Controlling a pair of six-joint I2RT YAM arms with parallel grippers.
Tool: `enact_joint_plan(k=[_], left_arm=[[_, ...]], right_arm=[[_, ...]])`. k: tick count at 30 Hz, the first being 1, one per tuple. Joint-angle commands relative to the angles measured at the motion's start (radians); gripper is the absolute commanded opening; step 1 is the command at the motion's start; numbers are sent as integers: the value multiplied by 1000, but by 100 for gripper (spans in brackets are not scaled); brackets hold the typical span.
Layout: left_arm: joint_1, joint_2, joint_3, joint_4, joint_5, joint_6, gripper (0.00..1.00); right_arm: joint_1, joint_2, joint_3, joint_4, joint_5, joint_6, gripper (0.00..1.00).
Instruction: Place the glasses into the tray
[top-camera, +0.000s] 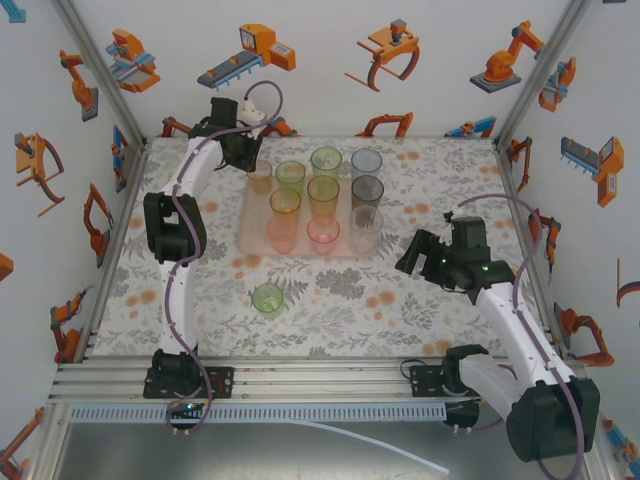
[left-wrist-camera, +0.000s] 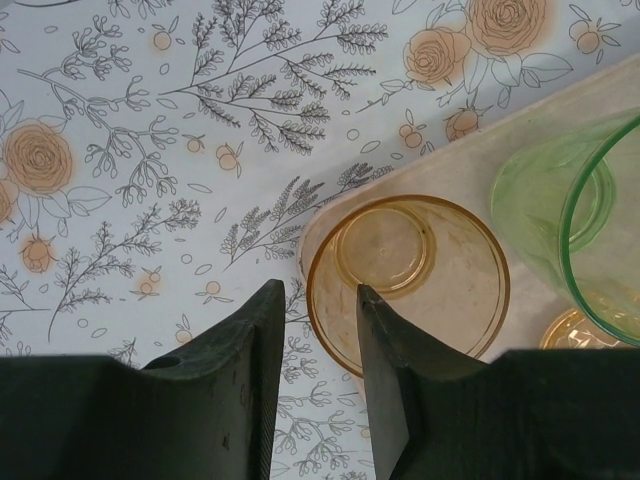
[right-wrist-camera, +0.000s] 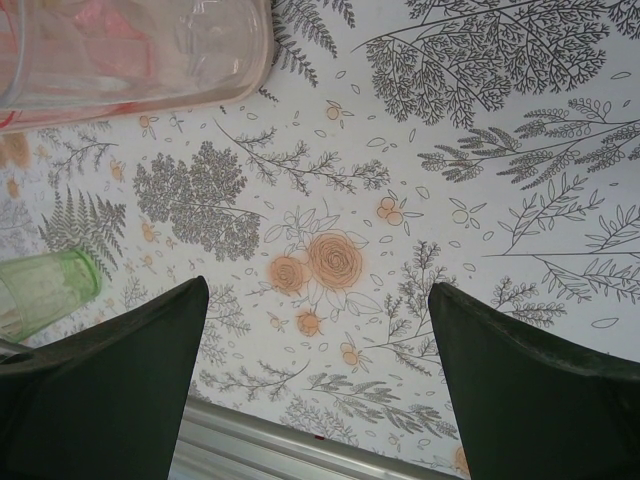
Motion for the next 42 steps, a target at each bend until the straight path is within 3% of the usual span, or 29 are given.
enact_joint_plan(k=[1,18,24,27,31,39,42], left_arm=[[-1,-74,22,-38,-3,-24,38],[-1,-292,-122,-59,-38,-28,41],[0,-406,-224,-70,-13,-11,41],[-2,-475,-278,-111,51,0,42],[-20,-607,-429,-126,106,37,55],[-86,-752,-593,-298,216,155,71],[-107,-802,-657,-338,249,180,85]], right_arm=[[-3,-15,-4,17,2,13,82],[-3,-24,-3,42,-70,-6,82],[-3,-11,-6,52,-98,-13,83],[-3,-15,-17,60,-94,-12,83],[-3,-14,-33,83,-96,-12,83],[-3,36,-24,94,-174,-30,83],[-2,36,-27,88,-172,-32,84]])
